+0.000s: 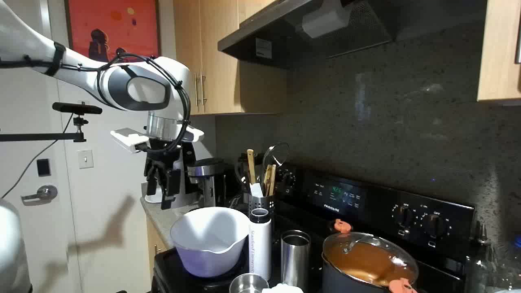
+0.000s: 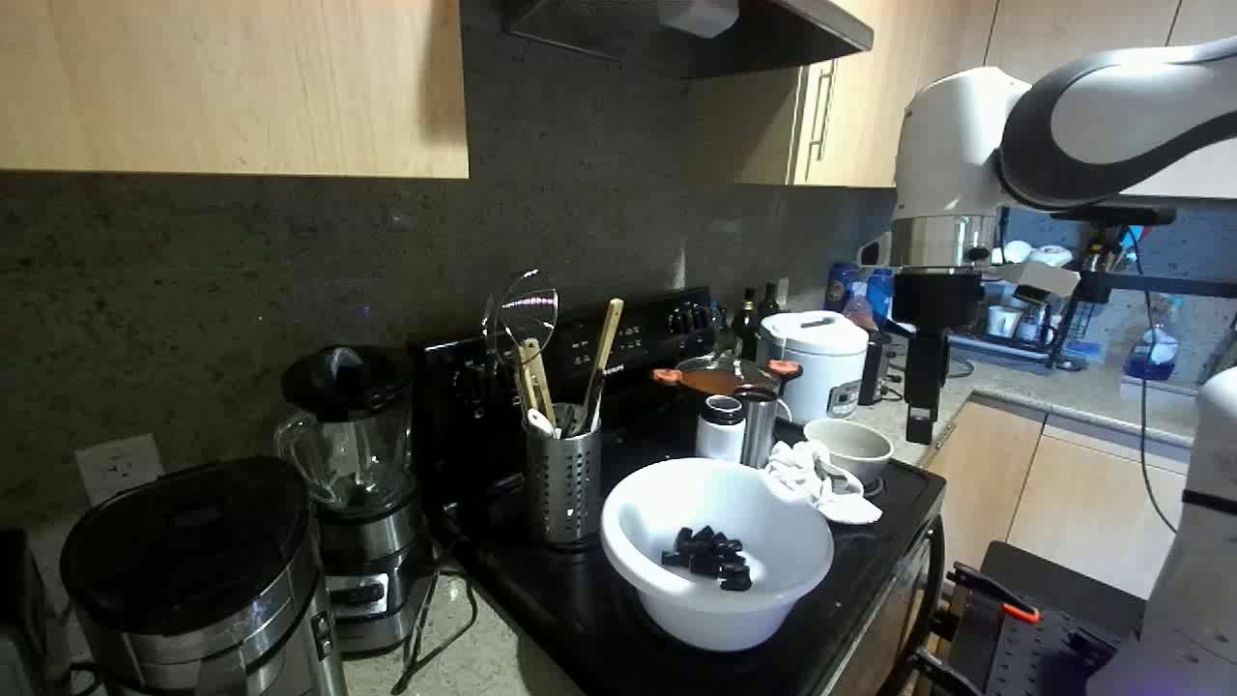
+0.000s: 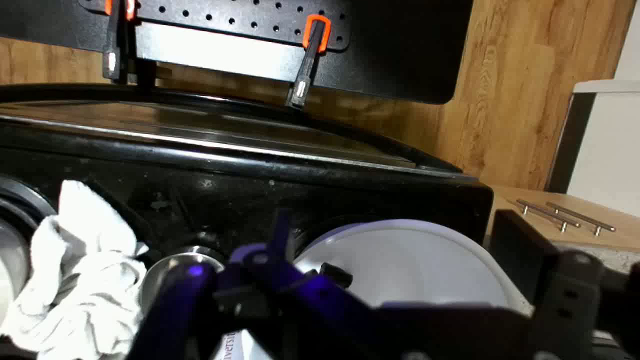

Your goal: Turn the seals on the handles of the pot

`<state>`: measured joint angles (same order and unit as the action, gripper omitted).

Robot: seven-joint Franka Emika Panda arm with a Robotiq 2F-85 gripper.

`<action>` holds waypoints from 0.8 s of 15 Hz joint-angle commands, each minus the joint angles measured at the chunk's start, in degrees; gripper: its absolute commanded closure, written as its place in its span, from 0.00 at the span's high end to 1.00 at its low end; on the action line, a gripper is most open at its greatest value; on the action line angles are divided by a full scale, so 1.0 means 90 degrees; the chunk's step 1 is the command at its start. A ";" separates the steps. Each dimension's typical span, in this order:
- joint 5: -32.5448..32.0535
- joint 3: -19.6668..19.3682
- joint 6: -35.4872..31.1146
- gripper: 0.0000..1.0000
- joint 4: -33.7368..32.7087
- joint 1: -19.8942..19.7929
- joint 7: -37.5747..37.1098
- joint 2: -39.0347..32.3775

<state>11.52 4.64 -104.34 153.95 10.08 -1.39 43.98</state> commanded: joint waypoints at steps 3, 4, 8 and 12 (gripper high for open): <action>0.0035 0.0055 0.0020 1.00 -0.0011 -0.0068 0.0039 0.0001; 0.0035 0.0055 0.0020 1.00 -0.0011 -0.0068 0.0039 0.0002; -0.0389 0.0006 -0.0543 1.00 -0.0409 -0.0231 0.0381 -0.0659; -0.1116 -0.0130 -0.1610 1.00 -0.1314 -0.0389 0.0931 -0.2011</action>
<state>4.51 4.40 -114.32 150.10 7.81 3.15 37.16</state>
